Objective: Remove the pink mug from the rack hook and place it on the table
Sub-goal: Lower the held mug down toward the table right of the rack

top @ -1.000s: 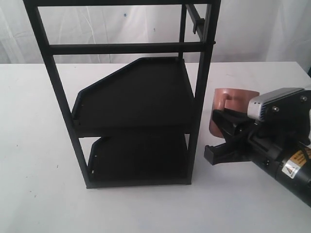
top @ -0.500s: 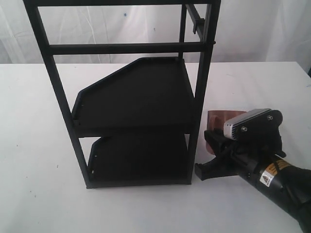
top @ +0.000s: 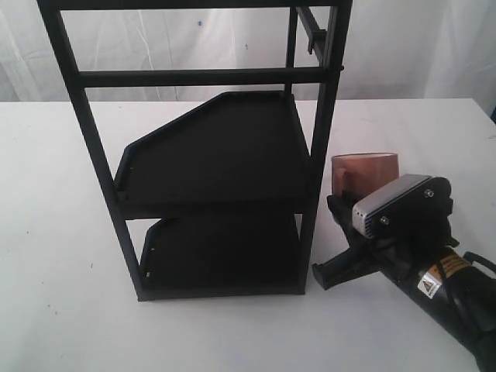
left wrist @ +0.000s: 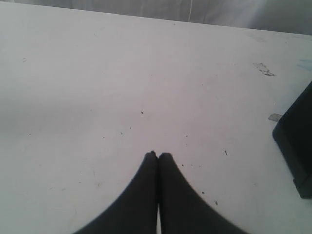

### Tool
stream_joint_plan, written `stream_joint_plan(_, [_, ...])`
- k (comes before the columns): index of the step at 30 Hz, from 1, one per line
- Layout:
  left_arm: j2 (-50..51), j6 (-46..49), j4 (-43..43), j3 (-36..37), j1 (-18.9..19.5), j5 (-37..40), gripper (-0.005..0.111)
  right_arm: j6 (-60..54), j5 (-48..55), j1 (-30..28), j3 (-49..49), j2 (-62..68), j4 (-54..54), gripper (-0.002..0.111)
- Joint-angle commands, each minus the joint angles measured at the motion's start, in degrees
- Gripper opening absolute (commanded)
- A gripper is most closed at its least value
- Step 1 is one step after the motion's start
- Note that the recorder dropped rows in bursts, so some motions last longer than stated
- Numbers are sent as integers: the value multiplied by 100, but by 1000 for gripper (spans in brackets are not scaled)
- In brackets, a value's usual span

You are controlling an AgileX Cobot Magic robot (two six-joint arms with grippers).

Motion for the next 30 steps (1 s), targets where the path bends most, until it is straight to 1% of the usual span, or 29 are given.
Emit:
stream_joint_plan(1, [-8, 1, -47, 12, -32, -18, 0, -275, -373, -10, 32, 184, 10, 12])
stream_joint_plan(5, [-8, 1, -47, 12, -32, -18, 0, -328, -702, -10, 21, 797, 25, 13])
stream_joint_plan(12, [-8, 1, -47, 12, -32, -18, 0, -463, -702, -10, 21, 1316, -38, 24])
stream_joint_plan(26, [-8, 1, -47, 12, -32, -18, 0, -463, -702, -10, 21, 1585, 18, 24])
stream_joint_plan(30, [-8, 1, -47, 12, -32, -18, 0, -463, -702, -10, 21, 1585, 18, 26])
